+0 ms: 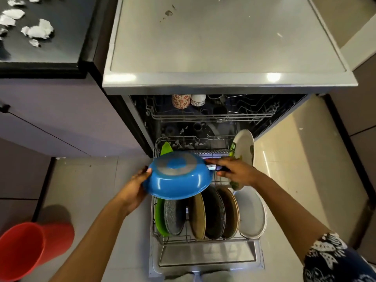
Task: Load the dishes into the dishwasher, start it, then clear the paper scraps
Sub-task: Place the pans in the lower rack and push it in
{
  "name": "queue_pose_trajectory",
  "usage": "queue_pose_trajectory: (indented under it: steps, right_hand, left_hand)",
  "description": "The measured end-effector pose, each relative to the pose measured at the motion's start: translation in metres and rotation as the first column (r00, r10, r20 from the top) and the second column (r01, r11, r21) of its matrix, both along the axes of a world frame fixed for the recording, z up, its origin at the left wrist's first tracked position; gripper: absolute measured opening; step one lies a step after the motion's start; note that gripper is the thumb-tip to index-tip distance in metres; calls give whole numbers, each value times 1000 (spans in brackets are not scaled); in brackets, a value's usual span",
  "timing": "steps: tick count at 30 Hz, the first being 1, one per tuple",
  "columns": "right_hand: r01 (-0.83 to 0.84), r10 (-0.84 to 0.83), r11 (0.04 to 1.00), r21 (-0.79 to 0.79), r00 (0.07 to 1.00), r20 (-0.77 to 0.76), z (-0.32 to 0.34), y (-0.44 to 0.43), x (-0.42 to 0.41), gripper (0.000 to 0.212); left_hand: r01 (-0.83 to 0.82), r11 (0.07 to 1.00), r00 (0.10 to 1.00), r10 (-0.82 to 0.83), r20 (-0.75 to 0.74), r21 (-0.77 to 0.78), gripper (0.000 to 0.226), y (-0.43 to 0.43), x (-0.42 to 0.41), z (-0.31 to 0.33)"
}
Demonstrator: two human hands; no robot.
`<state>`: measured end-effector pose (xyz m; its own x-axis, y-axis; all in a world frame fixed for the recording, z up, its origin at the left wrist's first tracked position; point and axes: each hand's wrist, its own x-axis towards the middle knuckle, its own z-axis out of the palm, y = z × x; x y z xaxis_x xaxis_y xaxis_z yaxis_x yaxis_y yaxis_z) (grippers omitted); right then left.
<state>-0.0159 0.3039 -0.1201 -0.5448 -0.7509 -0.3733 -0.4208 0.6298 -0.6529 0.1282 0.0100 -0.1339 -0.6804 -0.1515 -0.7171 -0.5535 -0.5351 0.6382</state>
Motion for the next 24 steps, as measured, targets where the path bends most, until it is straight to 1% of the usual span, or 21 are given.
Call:
queue_pose_trajectory:
  steps: [1, 2, 4, 6, 7, 8, 10, 11, 13, 14, 15, 17, 20, 22, 24]
  right_hand:
    - [-5, 7, 1000, 17, 998, -68, -7, 0, -12, 57]
    - [-1, 8, 998, 58, 992, -128, -13, 0, -25, 58]
    - [24, 4, 988, 151, 984, -178, -29, 2, -50, 59]
    - [13, 22, 988, 152, 973, -230, -50, 1, -69, 56]
    - [2, 38, 988, 152, 965, -261, -60, -1, -77, 54]
    - [-8, 56, 986, 168, 958, -283, -70, -4, -83, 53]
    - [-24, 100, 969, 248, 948, -302, -93, -11, -99, 51]
    - [-40, 129, 959, 281, 943, -306, -107, -14, -106, 51]
    - [-58, 165, 948, 313, 930, -328, -134, -17, -121, 51]
    - [-64, 180, 942, 328, 924, -337, -148, -17, -128, 51]
    - [-65, 192, 934, 350, 921, -340, -161, -16, -134, 51]
    - [-67, 203, 931, 358, 912, -356, -183, -15, -145, 51]
    - [-92, 206, 945, 314, 912, -353, -209, -15, -155, 45]
    - [-84, 194, 945, 317, 922, -335, -225, -16, -162, 43]
    - [-56, 163, 942, 330, 938, -307, -238, -18, -167, 40]
  left_hand:
    - [13, 998, 1000, -13, 4, -65, 26, 4, -7, -7]
    - [37, 991, 999, -36, 6, -127, 32, 8, -13, -15]
    - [93, 967, 995, -102, -24, -238, 43, 18, -25, -31]
    - [150, 933, 984, -175, -46, -328, 49, 30, -40, -51]
    - [173, 915, 978, -205, -50, -363, 57, 36, -46, -63]
    - [191, 883, 973, -229, -40, -429, 72, 41, -51, -75]
    - [200, 808, 969, -248, -12, -554, 110, 52, -63, -105]
    - [206, 778, 969, -245, 16, -593, 122, 58, -68, -120]
    - [247, 703, 965, -240, 105, -666, 141, 70, -79, -138]
    - [252, 673, 964, -234, 123, -695, 148, 75, -84, -146]
    - [243, 652, 965, -236, 112, -719, 155, 81, -89, -157]
    - [229, 611, 961, -267, 76, -758, 157, 89, -95, -176]
    - [271, 573, 944, -314, 98, -774, 153, 93, -102, -206]
    - [282, 543, 934, -345, 95, -791, 156, 96, -106, -225]
    - [311, 511, 922, -366, 125, -801, 158, 95, -109, -240]
